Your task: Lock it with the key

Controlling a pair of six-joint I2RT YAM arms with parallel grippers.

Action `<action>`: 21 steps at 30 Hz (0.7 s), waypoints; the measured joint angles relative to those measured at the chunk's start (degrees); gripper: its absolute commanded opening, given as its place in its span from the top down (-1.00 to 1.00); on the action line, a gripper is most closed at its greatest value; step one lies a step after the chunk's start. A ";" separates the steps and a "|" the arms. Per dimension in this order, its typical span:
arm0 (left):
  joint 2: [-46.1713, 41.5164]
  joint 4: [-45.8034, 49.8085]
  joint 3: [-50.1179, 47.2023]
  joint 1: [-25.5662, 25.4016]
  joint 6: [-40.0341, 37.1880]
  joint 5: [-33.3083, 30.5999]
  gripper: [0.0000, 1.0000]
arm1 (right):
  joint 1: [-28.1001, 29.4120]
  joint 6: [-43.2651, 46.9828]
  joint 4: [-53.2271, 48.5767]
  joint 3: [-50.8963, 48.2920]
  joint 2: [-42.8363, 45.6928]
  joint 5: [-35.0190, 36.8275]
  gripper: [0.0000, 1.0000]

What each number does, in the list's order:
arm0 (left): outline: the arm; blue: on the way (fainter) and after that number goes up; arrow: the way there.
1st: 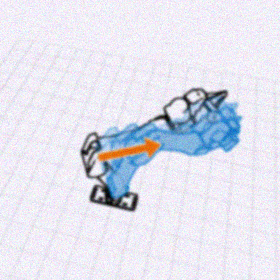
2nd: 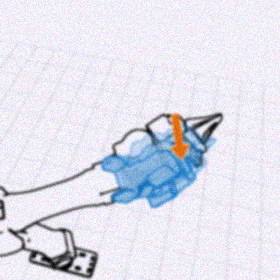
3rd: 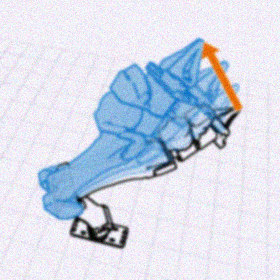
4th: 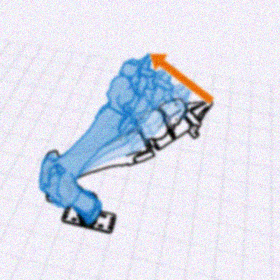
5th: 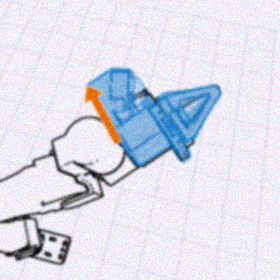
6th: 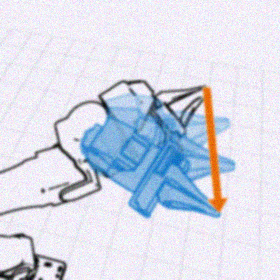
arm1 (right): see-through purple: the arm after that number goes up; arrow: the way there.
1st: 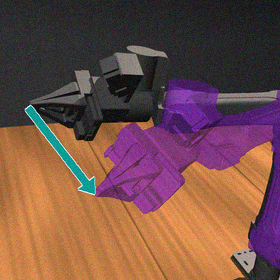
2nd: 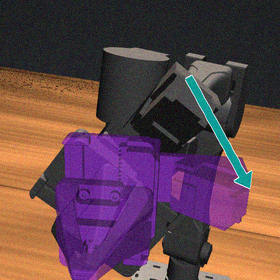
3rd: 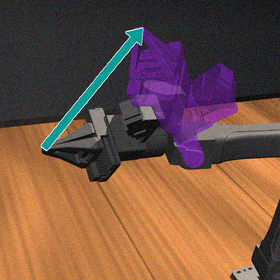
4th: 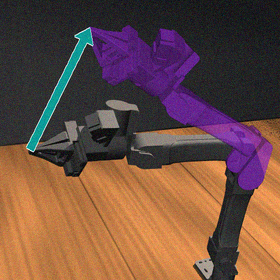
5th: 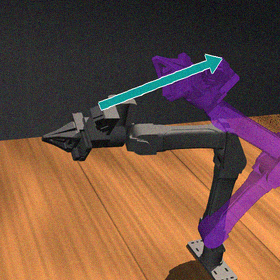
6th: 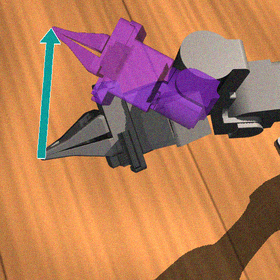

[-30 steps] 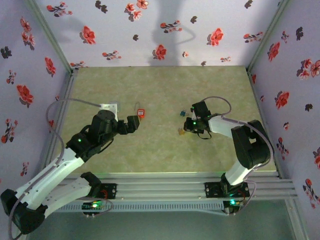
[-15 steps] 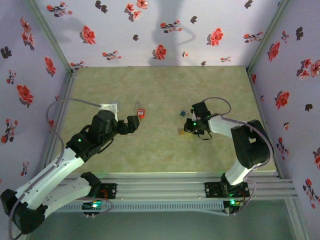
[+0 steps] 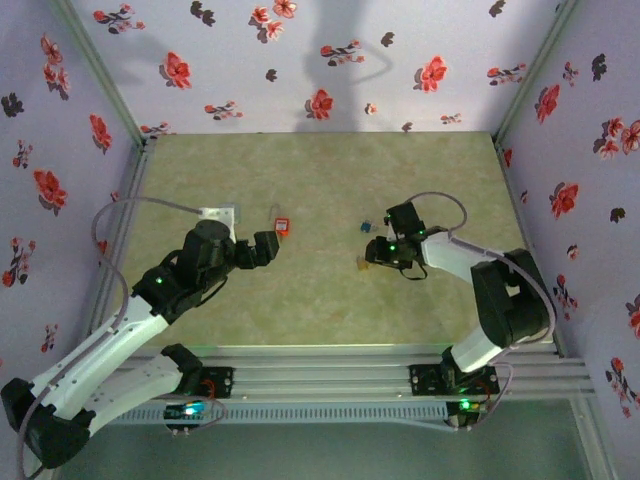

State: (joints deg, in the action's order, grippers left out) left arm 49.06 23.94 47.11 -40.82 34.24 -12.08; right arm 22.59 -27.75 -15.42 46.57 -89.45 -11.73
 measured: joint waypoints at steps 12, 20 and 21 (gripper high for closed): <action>-0.02 -1.29 -2.03 1.01 0.63 0.00 -0.99 | 1.53 -1.29 -6.80 1.64 12.11 4.07 -0.99; -0.61 -2.93 -4.92 2.16 1.49 0.00 -0.99 | 10.91 -3.54 -17.38 11.76 14.32 15.28 -0.99; -0.92 -3.15 -5.29 2.32 1.53 -0.02 -0.99 | 12.68 -3.89 -18.97 13.53 14.32 17.64 -0.99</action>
State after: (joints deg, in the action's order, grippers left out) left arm 48.14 20.80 41.82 -38.50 35.77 -12.10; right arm 35.27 -31.64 -34.39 60.10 -75.13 5.91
